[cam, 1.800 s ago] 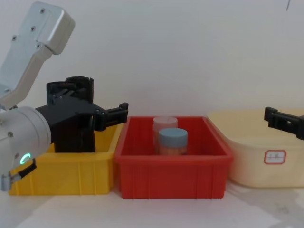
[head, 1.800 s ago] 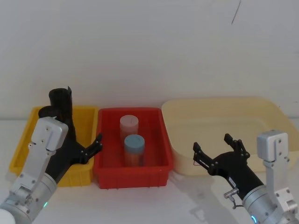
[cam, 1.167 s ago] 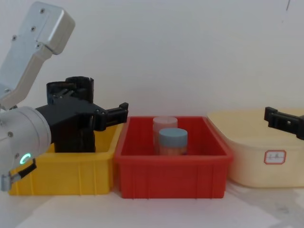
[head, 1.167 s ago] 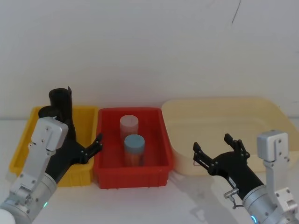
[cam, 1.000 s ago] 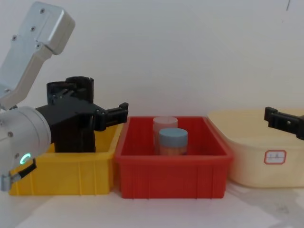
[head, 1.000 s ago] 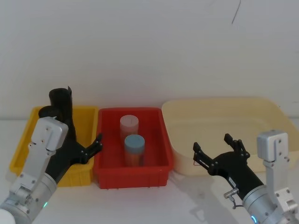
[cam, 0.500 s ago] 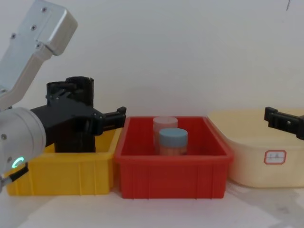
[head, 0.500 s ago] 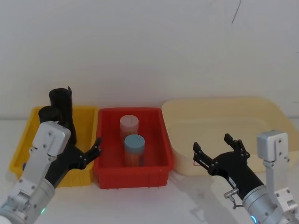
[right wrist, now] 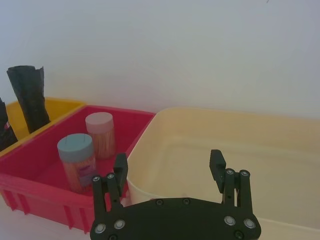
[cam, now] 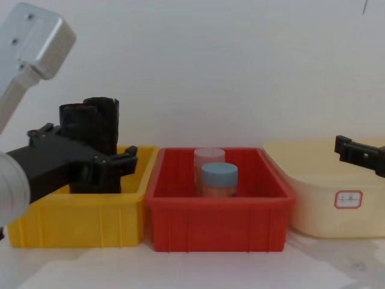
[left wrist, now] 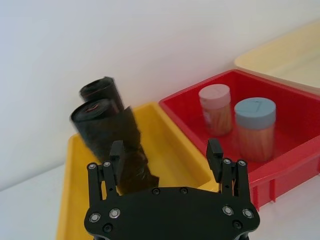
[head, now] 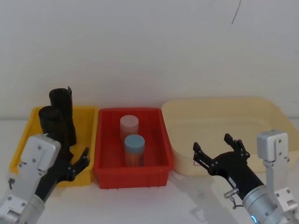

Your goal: Pick up the garbage bag with the one hand and transfer it to the other hand.

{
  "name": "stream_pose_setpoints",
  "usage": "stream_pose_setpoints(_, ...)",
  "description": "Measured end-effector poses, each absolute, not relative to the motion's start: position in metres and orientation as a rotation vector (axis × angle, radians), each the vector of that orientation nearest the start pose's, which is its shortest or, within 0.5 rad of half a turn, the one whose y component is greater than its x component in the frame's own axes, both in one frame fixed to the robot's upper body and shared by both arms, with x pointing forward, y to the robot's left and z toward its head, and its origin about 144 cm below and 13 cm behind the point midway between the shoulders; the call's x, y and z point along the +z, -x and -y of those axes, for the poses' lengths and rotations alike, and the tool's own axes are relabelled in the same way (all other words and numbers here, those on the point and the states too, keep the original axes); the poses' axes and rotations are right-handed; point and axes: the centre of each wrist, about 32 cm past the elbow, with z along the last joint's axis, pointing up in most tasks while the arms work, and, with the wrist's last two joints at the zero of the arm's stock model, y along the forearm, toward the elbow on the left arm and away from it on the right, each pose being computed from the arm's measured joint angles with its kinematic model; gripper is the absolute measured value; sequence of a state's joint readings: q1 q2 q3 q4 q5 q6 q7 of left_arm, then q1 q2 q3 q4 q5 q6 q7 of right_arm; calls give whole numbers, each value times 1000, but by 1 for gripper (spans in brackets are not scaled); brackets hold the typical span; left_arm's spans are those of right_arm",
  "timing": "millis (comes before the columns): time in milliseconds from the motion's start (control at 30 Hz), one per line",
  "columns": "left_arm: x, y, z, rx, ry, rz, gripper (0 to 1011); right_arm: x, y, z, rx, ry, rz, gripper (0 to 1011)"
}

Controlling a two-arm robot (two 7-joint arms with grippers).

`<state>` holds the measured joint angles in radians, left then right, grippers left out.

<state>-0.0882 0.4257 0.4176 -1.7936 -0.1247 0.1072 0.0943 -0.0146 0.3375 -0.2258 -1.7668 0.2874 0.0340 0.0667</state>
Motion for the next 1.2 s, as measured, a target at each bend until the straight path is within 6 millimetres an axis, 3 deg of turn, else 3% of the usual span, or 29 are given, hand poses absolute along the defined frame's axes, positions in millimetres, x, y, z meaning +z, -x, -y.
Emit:
stream_pose_setpoints(633,1197,-434,-222,1340,-52,242,1001,1189,-443,237,-1229,-26,75,1000)
stream_pose_setpoints(1200,1195,-457,-234,1313,-8,194,1001,1189,-443,237,-1230,-26,75,1000)
